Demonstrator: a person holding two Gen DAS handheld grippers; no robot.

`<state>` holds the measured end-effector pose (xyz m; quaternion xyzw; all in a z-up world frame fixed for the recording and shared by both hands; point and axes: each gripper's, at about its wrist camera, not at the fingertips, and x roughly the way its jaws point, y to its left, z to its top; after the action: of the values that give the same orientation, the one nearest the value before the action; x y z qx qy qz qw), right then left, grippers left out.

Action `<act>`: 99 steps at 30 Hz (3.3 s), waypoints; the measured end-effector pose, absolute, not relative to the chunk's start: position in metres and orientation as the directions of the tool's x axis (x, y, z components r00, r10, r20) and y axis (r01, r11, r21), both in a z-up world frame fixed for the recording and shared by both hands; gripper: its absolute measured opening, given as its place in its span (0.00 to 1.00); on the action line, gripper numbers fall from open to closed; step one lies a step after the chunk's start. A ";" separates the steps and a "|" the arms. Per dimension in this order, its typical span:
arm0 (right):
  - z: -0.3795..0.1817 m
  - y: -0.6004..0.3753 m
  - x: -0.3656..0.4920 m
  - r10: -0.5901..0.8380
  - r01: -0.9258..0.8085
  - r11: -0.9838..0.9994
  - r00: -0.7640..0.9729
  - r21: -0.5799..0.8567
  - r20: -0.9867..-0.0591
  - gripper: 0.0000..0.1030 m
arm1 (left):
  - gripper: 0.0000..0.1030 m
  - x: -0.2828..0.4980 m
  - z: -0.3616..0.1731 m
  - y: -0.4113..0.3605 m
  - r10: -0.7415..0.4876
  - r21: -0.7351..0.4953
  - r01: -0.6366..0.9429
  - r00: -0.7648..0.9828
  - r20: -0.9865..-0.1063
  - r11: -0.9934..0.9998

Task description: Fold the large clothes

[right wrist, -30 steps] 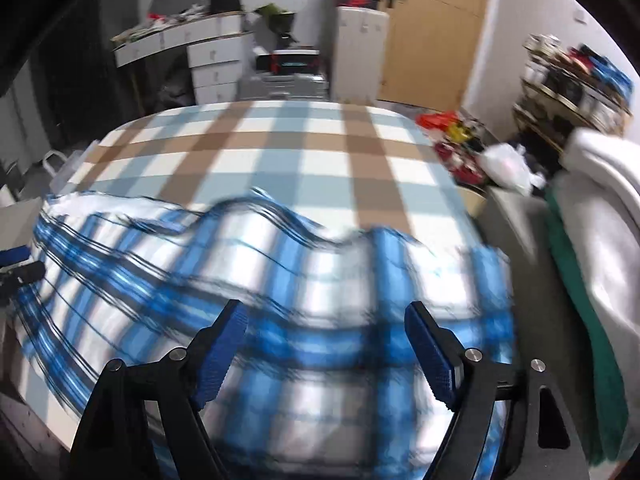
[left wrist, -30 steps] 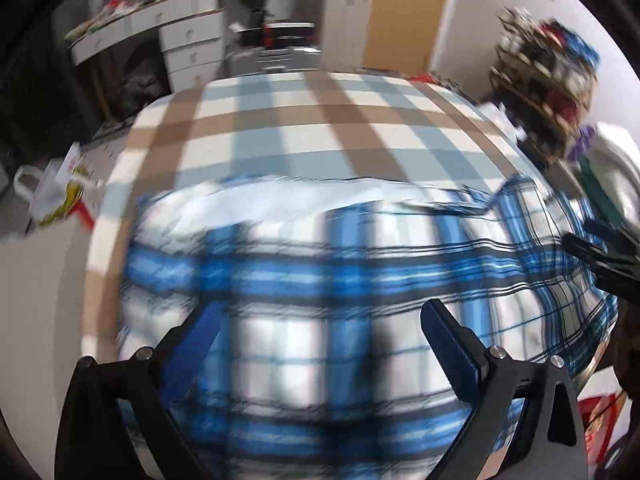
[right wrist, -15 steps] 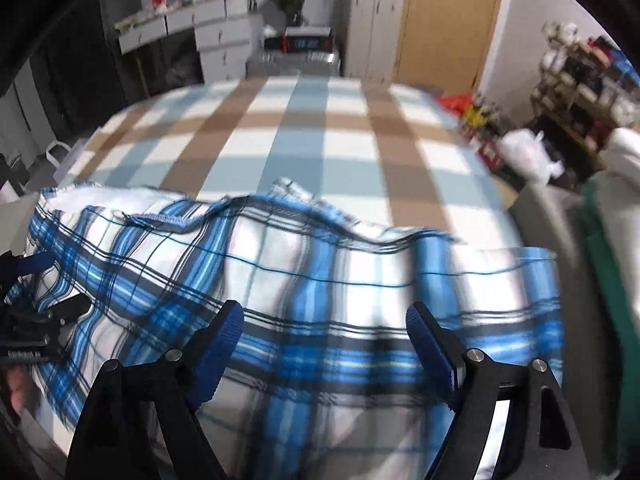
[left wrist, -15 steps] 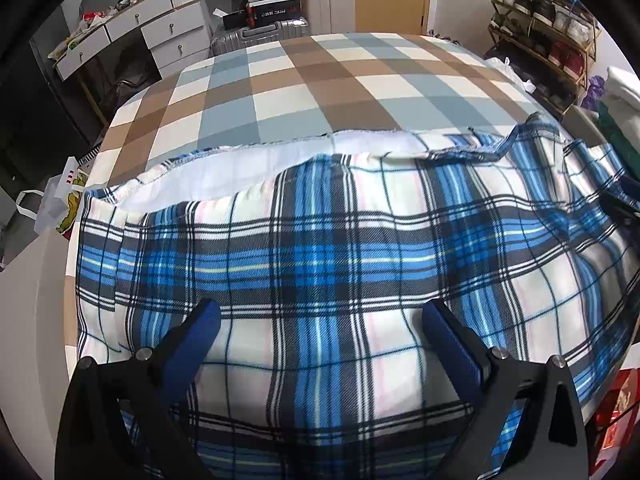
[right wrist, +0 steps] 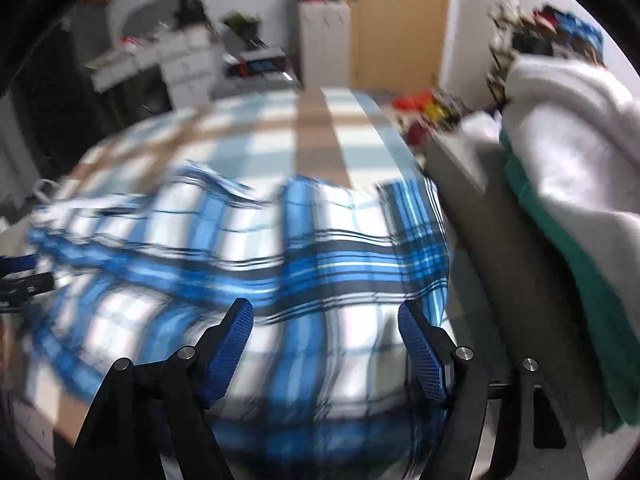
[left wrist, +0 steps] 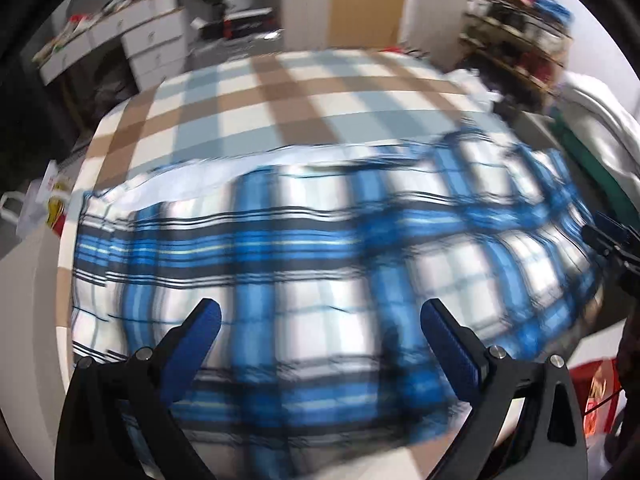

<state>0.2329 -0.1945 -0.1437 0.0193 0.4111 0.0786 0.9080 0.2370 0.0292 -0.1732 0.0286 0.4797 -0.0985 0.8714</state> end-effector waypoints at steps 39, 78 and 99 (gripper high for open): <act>-0.199 -0.201 0.236 0.618 0.169 0.580 0.546 0.797 -0.566 1.00 | 0.99 0.287 -0.220 -0.056 -0.092 0.025 0.276 0.402 -0.911 0.961; -0.081 -0.225 0.214 0.133 -0.111 0.991 0.825 0.072 -0.549 0.06 | 0.99 0.272 -0.208 -0.119 -0.007 0.039 0.100 0.424 -0.906 0.994; -0.164 0.003 0.163 0.158 -0.615 0.605 0.715 -0.505 -0.681 0.20 | 0.99 0.207 -0.160 0.083 -0.428 -0.463 0.041 0.456 -0.780 0.886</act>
<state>0.1628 0.0028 -0.1642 -0.3807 0.3000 0.2291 0.8441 0.2072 0.0827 -0.1597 -0.1930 0.5021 -0.1411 0.8311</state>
